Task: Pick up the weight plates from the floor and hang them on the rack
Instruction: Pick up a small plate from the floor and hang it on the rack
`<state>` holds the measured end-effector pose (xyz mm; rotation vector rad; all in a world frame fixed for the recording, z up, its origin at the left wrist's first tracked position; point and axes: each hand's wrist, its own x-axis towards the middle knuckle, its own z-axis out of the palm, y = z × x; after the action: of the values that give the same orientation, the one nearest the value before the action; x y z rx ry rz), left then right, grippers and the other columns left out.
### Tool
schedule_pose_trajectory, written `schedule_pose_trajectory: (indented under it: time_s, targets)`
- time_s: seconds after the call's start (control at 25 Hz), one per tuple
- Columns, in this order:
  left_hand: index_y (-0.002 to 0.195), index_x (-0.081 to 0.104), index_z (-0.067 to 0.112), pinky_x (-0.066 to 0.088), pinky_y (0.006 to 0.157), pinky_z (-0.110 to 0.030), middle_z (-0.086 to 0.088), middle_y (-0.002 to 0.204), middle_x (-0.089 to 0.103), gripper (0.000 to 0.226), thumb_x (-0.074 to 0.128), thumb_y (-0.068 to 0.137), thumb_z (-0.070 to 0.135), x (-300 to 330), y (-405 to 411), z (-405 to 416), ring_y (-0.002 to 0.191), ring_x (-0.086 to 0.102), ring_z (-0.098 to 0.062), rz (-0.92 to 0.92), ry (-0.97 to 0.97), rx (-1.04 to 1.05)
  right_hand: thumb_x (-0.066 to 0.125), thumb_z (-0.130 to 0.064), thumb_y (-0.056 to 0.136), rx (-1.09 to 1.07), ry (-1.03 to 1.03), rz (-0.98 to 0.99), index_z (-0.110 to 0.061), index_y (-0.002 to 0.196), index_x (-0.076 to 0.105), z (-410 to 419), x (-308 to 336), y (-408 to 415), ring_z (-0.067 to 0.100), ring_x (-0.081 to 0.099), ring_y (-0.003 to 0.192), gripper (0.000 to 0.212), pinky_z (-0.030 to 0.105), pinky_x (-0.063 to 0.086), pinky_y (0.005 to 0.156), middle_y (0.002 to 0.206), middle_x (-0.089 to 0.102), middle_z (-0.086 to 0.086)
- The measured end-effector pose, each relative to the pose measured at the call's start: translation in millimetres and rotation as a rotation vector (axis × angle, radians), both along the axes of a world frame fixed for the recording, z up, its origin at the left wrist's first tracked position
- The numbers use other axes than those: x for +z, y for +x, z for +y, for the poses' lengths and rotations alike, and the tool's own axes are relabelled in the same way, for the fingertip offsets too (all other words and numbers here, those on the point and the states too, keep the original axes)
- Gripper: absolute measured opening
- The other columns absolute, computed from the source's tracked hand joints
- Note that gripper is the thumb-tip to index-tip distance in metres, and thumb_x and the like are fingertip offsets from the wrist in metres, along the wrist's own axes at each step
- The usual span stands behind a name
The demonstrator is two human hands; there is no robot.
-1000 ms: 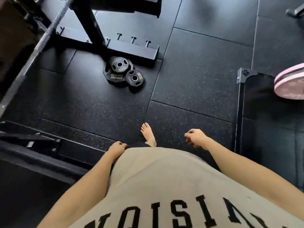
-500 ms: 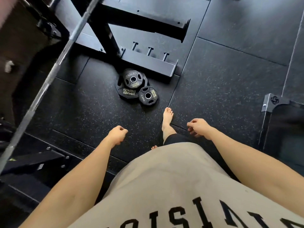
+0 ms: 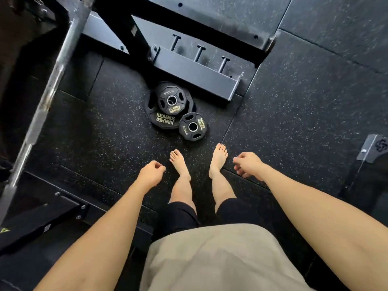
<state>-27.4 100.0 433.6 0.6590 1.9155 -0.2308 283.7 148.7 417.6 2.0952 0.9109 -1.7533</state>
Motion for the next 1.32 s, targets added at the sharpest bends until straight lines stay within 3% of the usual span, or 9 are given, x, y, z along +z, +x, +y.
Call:
schedule_pose_trajectory:
  time_s: [0.12,0.32,0.6,0.68,0.88,1.0,1.08,1.2,1.32]
  targets:
    - [0.107,0.062,0.014,0.054,0.086,-0.042,-0.009,0.104,0.068,0.021,0.05,0.096,0.028,-60.7,-6.6,48.9,0.095,0.064,-0.028,0.003,0.023,-0.045,0.051,-0.024,0.1,-0.081,-0.051,-0.02,-0.011,0.105,0.062,31.4,-57.4,-17.2,0.019,0.057,0.069,0.018,0.027,0.047,0.055,0.084,0.065,0.009]
    - [0.116,0.059,0.015,0.038,0.082,-0.031,-0.008,0.117,0.065,0.026,0.047,0.098,0.029,-224.8,-21.4,125.5,0.107,0.057,-0.025,0.019,0.05,-0.264,0.049,-0.03,0.102,-0.269,-0.096,-0.068,-0.01,0.122,0.059,70.0,-214.1,-59.0,0.015,0.057,0.066,0.031,0.022,0.044,0.047,0.088,0.065,0.009]
    - [0.12,0.048,0.008,0.045,0.093,-0.046,-0.016,0.125,0.054,0.031,0.046,0.098,0.03,-441.9,-10.6,207.4,0.114,0.053,-0.037,0.046,0.26,-0.553,0.049,-0.03,0.102,-0.446,-0.213,-0.05,-0.007,0.111,0.056,67.0,-426.4,-103.7,0.018,0.062,0.07,0.025,0.028,0.055,0.053,0.084,0.065,0.009]
    - [0.123,0.045,0.007,0.045,0.09,-0.049,-0.018,0.126,0.05,0.033,0.045,0.099,0.03,-489.1,-0.9,221.6,0.116,0.052,-0.04,0.099,0.325,-0.694,0.05,-0.031,0.102,-0.524,-0.256,-0.022,-0.006,0.12,0.055,59.8,-475.7,-115.8,0.019,0.065,0.077,0.032,0.028,0.057,0.057,0.093,0.066,0.011]
    - [0.13,0.039,0.01,0.039,0.071,-0.043,-0.012,0.123,0.056,0.037,0.05,0.098,0.027,-543.5,17.2,229.6,0.115,0.055,-0.036,0.281,0.39,-1.064,0.052,-0.028,0.099,-0.762,-0.319,0.077,-0.006,0.134,0.05,53.8,-541.9,-142.7,0.029,0.068,0.101,0.041,0.037,0.059,0.079,0.119,0.065,0.02]
    - [0.129,0.039,0.01,0.034,0.064,-0.039,-0.01,0.115,0.061,0.041,0.059,0.093,0.013,-559.6,20.1,226.5,0.107,0.06,-0.034,0.362,0.448,-1.156,0.059,-0.024,0.093,-0.884,-0.239,0.089,-0.007,0.126,0.05,52.4,-567.6,-154.8,0.029,0.072,0.093,0.038,0.042,0.058,0.09,0.119,0.066,0.016]
    - [0.124,0.041,0.01,0.034,0.062,-0.039,-0.011,0.109,0.061,0.036,0.056,0.092,0.004,-560.4,18.8,230.4,0.1,0.062,-0.037,0.325,0.48,-1.177,0.062,-0.02,0.092,-0.881,-0.159,0.045,-0.012,0.113,0.049,48.8,-573.2,-160.7,0.028,0.073,0.088,0.027,0.041,0.058,0.088,0.119,0.065,0.012]
    - [0.118,0.04,0.009,0.035,0.064,-0.042,-0.015,0.106,0.061,0.031,0.052,0.091,0.0,-548.8,7.7,229.5,0.096,0.061,-0.043,0.216,0.465,-1.125,0.059,-0.024,0.092,-0.772,-0.033,-0.083,-0.014,0.11,0.049,48.9,-560.2,-164.3,0.028,0.071,0.088,0.023,0.043,0.058,0.087,0.113,0.061,0.008]
    - [0.115,0.04,0.009,0.04,0.073,-0.045,-0.021,0.112,0.061,0.031,0.058,0.091,0.013,-516.5,-10.0,223.0,0.102,0.058,-0.047,0.139,0.396,-0.964,0.054,-0.036,0.092,-0.476,0.088,-0.197,-0.01,0.118,0.049,59.4,-522.0,-155.4,0.035,0.064,0.102,0.037,0.048,0.052,0.092,0.115,0.059,0.011]
